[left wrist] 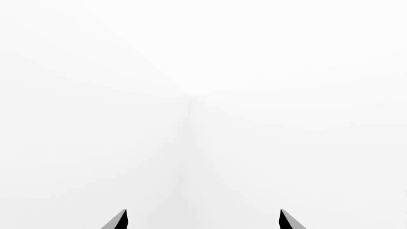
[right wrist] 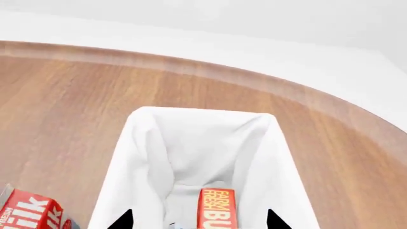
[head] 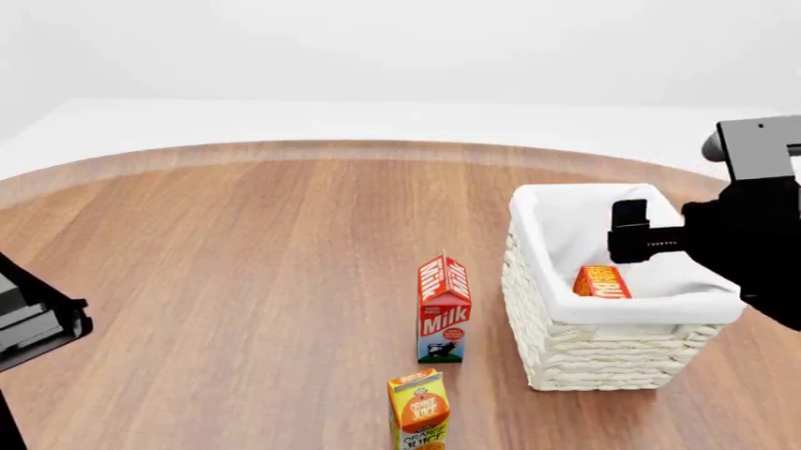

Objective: Pick up the cream cheese box and the butter, and put them in the basket.

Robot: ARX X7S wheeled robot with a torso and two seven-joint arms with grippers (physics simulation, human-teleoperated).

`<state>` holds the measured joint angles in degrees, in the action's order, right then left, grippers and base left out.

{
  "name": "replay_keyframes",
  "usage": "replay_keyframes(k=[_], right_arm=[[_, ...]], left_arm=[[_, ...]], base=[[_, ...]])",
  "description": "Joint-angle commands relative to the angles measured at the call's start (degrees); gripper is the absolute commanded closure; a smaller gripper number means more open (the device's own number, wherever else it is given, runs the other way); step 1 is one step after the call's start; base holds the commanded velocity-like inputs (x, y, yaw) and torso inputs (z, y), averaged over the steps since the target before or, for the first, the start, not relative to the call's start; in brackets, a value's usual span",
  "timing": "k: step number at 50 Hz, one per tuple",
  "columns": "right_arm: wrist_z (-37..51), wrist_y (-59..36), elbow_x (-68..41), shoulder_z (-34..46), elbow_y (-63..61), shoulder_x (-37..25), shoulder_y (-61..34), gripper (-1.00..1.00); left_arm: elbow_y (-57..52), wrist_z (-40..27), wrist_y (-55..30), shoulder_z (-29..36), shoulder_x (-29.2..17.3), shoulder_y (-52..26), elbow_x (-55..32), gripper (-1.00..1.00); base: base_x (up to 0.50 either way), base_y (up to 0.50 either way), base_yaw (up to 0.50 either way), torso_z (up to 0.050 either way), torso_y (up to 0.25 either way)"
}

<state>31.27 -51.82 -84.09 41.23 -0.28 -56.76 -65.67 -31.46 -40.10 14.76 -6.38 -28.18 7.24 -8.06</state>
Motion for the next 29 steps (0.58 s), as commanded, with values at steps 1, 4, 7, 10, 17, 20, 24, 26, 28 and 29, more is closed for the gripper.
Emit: replay_keyframes(k=[1,4,7,10,17,20,24,26,28,29], right_arm=[[5.9,4.0,-10.0,-7.9,-21.7,-10.4,6.2,-1.0],[7.2,7.4,-12.4,-10.2,-27.0,-14.1,8.4,-1.0],[7.9,10.1,-13.4,-11.7,-30.9,-16.5,10.0,-1.0],[8.4,15.3,-14.5,-13.4,-36.0,-20.1,13.5,-1.0],[9.2,31.0,-13.8,-15.2,-45.9,-28.8,21.6,-1.0],[10.3,36.9,-11.8,-14.6,-48.5,-31.1,23.7,-1.0],[11.8,42.0,-7.6,-12.9,-50.5,-30.8,26.5,-1.0],[13.1,44.3,-3.3,-11.6,-50.9,-29.5,28.6,-1.0],[14.6,47.6,-0.1,-10.6,-50.9,-28.9,30.7,-1.0],[15.7,49.1,3.9,-9.9,-50.7,-28.2,32.0,-1.0]], left_arm=[[-0.2,1.6,0.5,-1.0,1.2,0.2,0.8,-1.0],[-0.3,1.7,0.5,-0.7,1.1,0.3,0.9,-1.0],[-0.4,1.7,0.5,-0.7,1.1,0.3,0.9,-1.0],[-0.6,1.8,0.4,-0.6,1.1,0.2,0.9,-1.0],[-1.3,1.9,0.1,-0.1,1.1,0.3,1.1,-1.0],[-1.5,2.1,-0.3,0.4,1.0,0.0,1.3,-1.0],[-2.6,2.4,-1.4,1.7,1.0,-0.7,1.6,-1.0],[-3.4,2.6,-2.1,2.4,1.0,-1.1,1.8,-1.0],[-4.1,2.9,-3.1,3.0,0.7,-1.7,1.9,-1.0],[-5.0,3.2,-4.0,3.5,0.5,-2.2,2.1,-1.0]], base=[[0.0,0.0,0.0,0.0,0.0],[0.0,0.0,0.0,0.0,0.0],[0.0,0.0,0.0,0.0,0.0],[0.0,0.0,0.0,0.0,0.0],[0.0,0.0,0.0,0.0,0.0],[0.0,0.0,0.0,0.0,0.0],[0.0,0.0,0.0,0.0,0.0],[0.0,0.0,0.0,0.0,0.0],[0.0,0.0,0.0,0.0,0.0],[0.0,0.0,0.0,0.0,0.0]])
